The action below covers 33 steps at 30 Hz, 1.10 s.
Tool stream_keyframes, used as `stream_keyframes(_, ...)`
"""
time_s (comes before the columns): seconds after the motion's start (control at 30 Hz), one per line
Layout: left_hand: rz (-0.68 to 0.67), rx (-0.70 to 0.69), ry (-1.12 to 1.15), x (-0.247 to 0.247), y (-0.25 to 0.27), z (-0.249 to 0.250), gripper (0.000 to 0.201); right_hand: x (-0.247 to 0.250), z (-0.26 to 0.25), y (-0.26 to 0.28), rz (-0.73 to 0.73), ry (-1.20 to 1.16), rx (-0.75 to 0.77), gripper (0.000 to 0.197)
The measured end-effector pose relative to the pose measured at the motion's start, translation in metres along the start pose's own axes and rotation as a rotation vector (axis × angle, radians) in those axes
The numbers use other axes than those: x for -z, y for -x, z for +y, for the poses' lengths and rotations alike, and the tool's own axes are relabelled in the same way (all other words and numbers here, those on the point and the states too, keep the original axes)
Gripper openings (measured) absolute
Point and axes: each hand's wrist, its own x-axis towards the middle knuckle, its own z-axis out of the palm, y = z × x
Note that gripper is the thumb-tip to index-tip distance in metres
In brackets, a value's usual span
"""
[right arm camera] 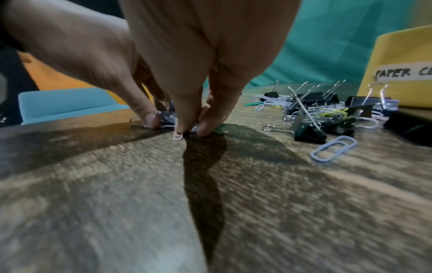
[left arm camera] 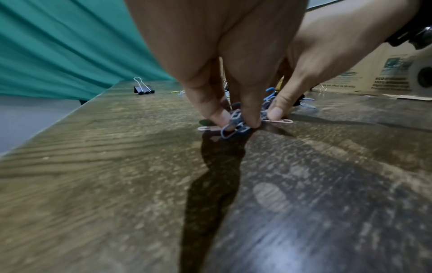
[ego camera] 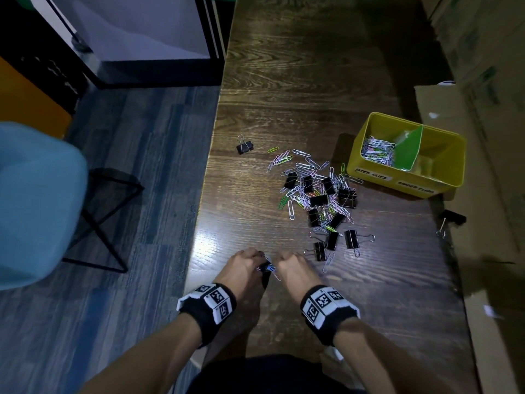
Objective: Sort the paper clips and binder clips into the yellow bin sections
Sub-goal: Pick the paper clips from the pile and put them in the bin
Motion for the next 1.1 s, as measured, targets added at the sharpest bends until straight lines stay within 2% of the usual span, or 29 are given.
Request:
stream_keyframes(0.07,0.003,-0.018,0.030,0.005,-0.002,-0.004,0.021,0.001,0.002,-0.001,-0.027,0.001,0.004,0.027)
stream_keyframes(0.2,-0.023,-0.063,0.089,0.011,-0.006,-0.011,0.041,0.002,0.011,-0.004,-0.050,-0.104,-0.057,0.024)
stream_keyframes(0.3,-0.019,-0.047,0.131,0.019,-0.010,-0.015,0.022,0.006,0.019,-0.004,-0.046,-0.137,-0.047,0.025)
stream_keyframes(0.37,0.024,0.052,0.233,0.022,-0.013,-0.018,0.011,0.008,0.024,-0.004,-0.013,-0.179,-0.038,0.024)
stream_keyframes(0.43,0.054,0.217,0.440,0.026,-0.017,-0.019,0.002,0.010,0.028,-0.003,0.073,-0.221,-0.027,0.023)
stream_keyframes(0.5,0.087,0.356,0.712,0.032,-0.021,-0.017,0.011,0.017,0.031,0.001,0.204,-0.342,-0.044,0.023)
stream_keyframes(0.57,0.132,0.407,0.911,0.042,-0.028,-0.012,0.011,0.025,0.035,0.005,0.361,-0.519,-0.081,0.022)
stream_keyframes(0.7,0.161,0.375,1.114,0.069,-0.050,0.011,0.008,0.054,0.050,0.015,0.478,-0.932,-0.225,0.025)
stream_keyframes(0.8,0.136,0.308,1.186,0.096,-0.077,0.040,0.009,0.092,0.063,0.026,0.593,-1.169,-0.232,0.016)
stream_keyframes(1.0,0.044,0.138,1.294,0.135,-0.159,0.121,0.009,0.167,0.113,0.040,0.888,-1.297,-0.163,0.013)
stream_keyframes(1.1,0.010,0.133,1.337,0.136,-0.208,0.163,0.009,0.197,0.145,0.035,1.002,-1.311,-0.187,0.022)
